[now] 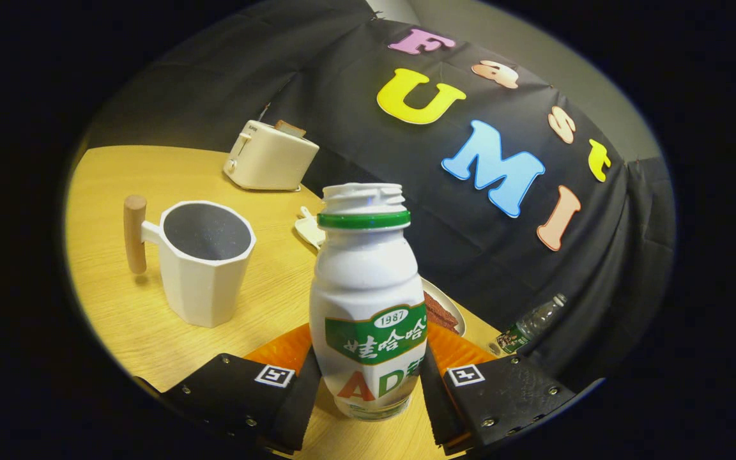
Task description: Take the bottle from table, then pour the juice into the cup, finally place the bottle on the coaster
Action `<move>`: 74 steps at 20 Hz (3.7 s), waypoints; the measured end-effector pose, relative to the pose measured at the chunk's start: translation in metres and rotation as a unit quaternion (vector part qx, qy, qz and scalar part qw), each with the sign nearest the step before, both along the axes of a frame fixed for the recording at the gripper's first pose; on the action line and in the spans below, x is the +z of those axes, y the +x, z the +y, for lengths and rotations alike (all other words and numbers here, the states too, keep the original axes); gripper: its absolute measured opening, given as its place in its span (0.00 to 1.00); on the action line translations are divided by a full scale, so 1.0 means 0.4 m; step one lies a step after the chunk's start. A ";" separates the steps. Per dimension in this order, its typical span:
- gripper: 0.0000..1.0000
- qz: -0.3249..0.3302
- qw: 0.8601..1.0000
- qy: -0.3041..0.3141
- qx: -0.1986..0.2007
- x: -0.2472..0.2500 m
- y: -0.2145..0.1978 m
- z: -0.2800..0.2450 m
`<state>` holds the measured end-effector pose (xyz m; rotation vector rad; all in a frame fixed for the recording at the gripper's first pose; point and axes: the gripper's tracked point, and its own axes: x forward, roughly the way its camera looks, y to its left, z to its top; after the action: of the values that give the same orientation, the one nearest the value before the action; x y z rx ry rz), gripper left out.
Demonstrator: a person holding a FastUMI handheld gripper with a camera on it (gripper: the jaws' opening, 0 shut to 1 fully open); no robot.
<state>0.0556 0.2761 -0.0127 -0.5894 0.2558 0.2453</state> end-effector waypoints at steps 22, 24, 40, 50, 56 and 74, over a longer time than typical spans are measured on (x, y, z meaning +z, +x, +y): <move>0.72 -0.024 0.979 -0.198 0.028 -0.014 0.006 0.047; 0.73 -0.032 0.975 -0.220 0.026 -0.006 0.008 0.041; 0.72 -0.077 0.934 -0.347 0.037 0.069 0.009 0.029; 0.72 -0.086 0.913 -0.397 0.037 0.081 0.011 0.035; 0.72 -0.088 0.903 -0.419 0.033 0.102 0.020 0.028; 0.72 -0.124 0.850 -0.511 0.037 0.188 0.026 0.045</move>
<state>0.0658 0.2941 0.0626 -1.6870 0.0918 0.0849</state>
